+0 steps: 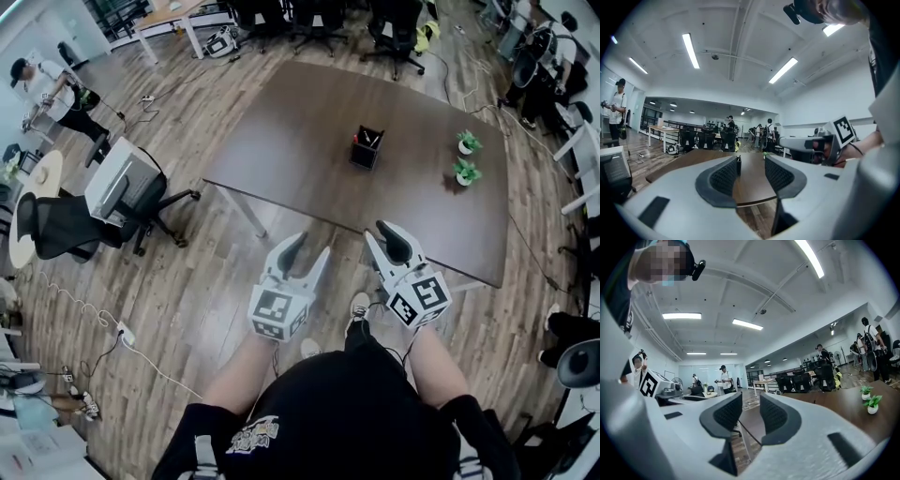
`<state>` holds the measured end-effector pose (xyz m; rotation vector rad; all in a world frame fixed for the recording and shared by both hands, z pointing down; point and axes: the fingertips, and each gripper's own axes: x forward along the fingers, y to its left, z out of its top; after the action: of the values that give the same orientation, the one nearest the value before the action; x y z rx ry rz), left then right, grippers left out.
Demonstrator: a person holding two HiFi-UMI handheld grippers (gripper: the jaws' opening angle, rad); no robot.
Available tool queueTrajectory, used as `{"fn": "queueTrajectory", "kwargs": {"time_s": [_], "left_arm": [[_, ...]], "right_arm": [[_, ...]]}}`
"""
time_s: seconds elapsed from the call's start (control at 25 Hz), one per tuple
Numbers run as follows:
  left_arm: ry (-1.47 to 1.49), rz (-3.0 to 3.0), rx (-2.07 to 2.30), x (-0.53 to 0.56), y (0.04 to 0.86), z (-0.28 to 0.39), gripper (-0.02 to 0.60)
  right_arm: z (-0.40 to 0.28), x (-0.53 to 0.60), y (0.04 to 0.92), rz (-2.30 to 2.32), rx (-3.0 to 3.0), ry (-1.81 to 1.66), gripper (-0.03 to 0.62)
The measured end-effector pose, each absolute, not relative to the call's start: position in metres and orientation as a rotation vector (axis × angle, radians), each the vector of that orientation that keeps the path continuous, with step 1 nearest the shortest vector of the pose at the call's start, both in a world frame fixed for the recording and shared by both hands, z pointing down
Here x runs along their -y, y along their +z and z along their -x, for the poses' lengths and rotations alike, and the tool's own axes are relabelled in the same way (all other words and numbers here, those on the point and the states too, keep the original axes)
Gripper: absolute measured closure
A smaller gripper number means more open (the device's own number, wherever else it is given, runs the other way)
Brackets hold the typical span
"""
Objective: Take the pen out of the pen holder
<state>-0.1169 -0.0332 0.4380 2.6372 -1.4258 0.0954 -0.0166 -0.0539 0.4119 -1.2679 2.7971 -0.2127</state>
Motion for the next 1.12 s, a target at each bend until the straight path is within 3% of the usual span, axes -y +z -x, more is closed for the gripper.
{"fn": "queueTrajectory", "kwargs": {"time_s": [0.56, 1.12], "left_arm": [[0.113, -2.554, 1.534, 0.158, 0.448, 0.063, 0.417], [0.119, -2.537, 1.618, 0.216, 0.442, 0.019, 0.417]], "right_arm": [[-0.039, 0.192, 0.425, 1.157, -2.827, -0.274, 0.461], [-0.089, 0.256, 0.416, 1.101, -2.821, -0.252, 0.451]]}}
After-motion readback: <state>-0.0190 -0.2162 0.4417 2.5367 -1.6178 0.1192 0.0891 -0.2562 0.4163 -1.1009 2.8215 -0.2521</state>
